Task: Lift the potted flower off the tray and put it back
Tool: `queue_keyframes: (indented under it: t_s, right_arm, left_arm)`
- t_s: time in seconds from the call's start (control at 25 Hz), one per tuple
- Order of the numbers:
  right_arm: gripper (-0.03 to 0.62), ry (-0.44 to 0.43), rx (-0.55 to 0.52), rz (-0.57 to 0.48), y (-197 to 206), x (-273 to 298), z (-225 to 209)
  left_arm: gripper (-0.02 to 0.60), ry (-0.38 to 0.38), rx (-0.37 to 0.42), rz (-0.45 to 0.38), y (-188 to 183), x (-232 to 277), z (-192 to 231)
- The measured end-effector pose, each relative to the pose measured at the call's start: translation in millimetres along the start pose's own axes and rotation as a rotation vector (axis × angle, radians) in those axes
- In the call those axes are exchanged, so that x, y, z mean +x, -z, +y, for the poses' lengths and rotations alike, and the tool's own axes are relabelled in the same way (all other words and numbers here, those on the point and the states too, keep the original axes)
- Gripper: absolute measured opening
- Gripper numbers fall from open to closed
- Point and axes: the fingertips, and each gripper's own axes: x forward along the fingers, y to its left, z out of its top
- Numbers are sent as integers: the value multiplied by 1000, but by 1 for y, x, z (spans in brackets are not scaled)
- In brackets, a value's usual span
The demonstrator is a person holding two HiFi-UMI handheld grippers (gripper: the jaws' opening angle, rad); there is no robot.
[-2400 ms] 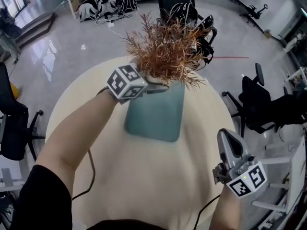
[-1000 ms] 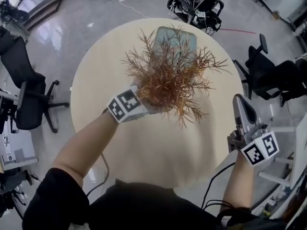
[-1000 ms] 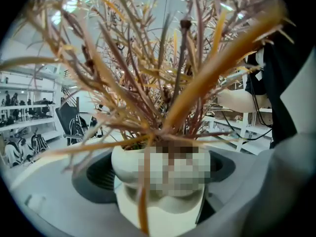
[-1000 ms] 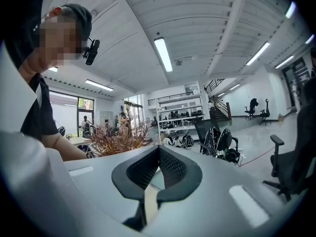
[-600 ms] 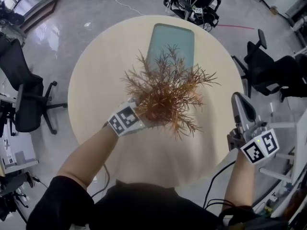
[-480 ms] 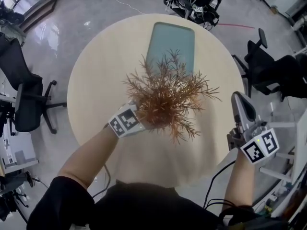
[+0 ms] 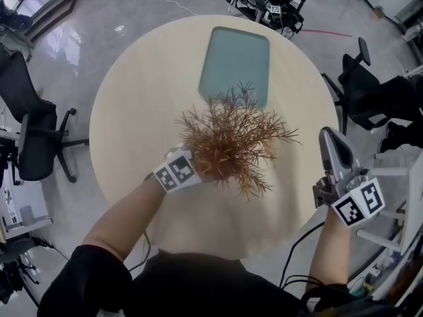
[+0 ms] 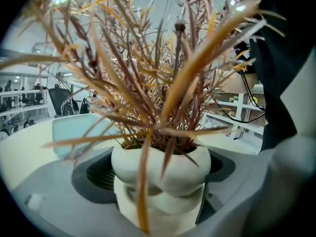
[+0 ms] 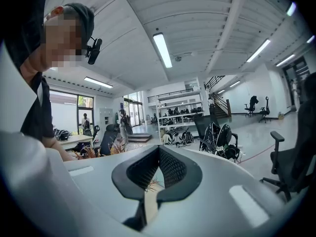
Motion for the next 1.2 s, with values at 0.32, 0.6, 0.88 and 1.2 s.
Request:
queue_keyframes:
  t_s: [0.32, 0.6, 0.88, 1.2]
  right_arm:
    - [15, 0, 16, 8, 7, -3, -13]
    - [14, -8, 0, -5, -4, -3, 10]
    - [14, 4, -17, -18, -25, -10, 21]
    - [15, 1, -20, -42, -54, -10, 44]
  left_arm:
    - [506, 1, -11, -25, 7, 17, 2]
    - [512, -2, -18, 17, 31, 12, -10]
    - [512, -44, -89, 42, 48, -19, -14]
    - [512, -119, -158, -19, 28, -85, -6]
